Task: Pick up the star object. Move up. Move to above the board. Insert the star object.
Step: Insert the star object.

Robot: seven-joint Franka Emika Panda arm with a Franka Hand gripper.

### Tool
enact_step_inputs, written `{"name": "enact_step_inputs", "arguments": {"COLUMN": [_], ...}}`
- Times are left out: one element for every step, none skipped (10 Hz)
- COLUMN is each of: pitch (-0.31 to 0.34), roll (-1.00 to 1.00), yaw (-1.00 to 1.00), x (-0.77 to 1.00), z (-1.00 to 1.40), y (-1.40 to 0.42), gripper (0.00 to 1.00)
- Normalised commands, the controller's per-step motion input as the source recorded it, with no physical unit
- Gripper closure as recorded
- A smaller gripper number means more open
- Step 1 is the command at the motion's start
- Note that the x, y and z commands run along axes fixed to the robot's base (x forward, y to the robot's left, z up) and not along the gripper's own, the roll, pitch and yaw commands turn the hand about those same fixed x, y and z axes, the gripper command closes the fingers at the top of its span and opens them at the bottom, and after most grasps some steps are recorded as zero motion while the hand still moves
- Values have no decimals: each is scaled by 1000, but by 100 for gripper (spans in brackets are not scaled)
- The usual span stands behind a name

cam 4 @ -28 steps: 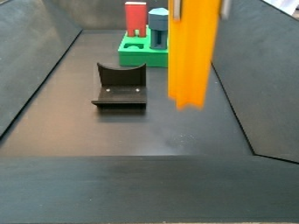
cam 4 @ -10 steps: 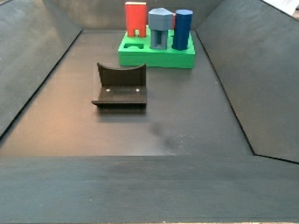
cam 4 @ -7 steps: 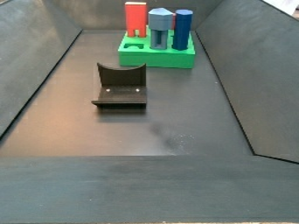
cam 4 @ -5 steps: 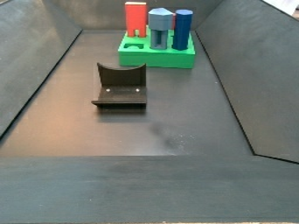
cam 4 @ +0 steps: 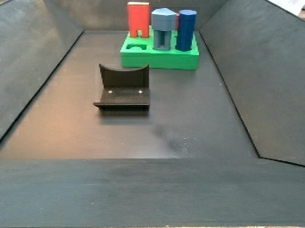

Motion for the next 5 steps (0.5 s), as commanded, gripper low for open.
{"name": "enact_step_inputs", "arguments": {"pitch": [-141, -124, -94, -90, -89], "roll": [0, 0, 0, 0, 0], "yaw": [-231, -283, -349, -371, -366], "x": [-734, -657, -506, -343, -194], "z": [-437, -426, -429, -500, -540], "y": [0, 0, -37, -120, -186], "gripper": [100, 100, 100, 100, 100]}}
